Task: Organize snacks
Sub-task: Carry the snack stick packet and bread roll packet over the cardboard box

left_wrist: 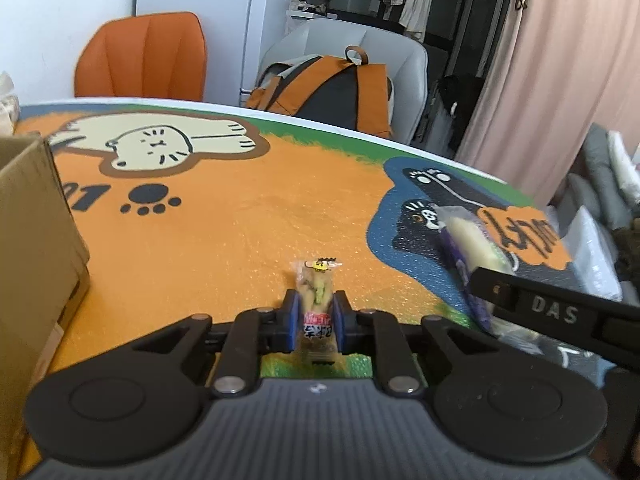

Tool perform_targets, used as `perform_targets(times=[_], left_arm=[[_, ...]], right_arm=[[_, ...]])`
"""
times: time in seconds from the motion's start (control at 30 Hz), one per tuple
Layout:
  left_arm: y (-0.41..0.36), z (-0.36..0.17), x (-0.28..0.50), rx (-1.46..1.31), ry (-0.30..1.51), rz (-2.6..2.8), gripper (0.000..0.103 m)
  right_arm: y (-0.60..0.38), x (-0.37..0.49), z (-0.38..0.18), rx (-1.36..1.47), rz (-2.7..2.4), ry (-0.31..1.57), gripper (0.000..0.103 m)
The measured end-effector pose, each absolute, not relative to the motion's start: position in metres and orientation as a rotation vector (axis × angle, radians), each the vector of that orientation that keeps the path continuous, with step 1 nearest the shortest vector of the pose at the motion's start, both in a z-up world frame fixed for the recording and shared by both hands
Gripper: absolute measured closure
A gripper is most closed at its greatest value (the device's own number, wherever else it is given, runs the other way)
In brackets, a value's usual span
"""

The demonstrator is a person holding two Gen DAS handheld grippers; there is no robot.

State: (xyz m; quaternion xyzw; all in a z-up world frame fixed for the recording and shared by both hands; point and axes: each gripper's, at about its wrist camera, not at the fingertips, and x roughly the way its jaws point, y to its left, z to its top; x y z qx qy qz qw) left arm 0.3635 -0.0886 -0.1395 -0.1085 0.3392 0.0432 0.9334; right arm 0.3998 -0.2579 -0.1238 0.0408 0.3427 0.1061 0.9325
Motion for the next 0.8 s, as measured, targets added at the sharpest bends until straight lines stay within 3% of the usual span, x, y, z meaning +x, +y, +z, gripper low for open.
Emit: perform_targets(times=[0.23,0.27,0.33,0.43,0.8], left_arm=[[-0.075,-0.138,0.350,-0.262,0.671,0.079,0.086],[-0.073,-0.137,0.348,-0.265,0.668,0.078,0.086],[-0.070,-0.135,0.345,-0.272,0.661,0.075,0.086],[-0.067,-0.132,0.341,-0.283,0.654,0.067,0.086],[-0.057,-0.103,0.314,-0.281,0.584,0.079,0.086]], right_arm=[[-0.250,0.402,-0.129,0.024,0.201,0.673,0.032],[-0.250,0.404,-0.131,0.024,0.199,0.683,0.034],[-0.248,0.405,-0.134,0.007,0.189,0.699,0.053],[-0.243,0.400,-0.134,-0.043,0.186,0.695,0.067],[-0.243,0.384,-0.113,0.014,0.271,0.659,0.071]])
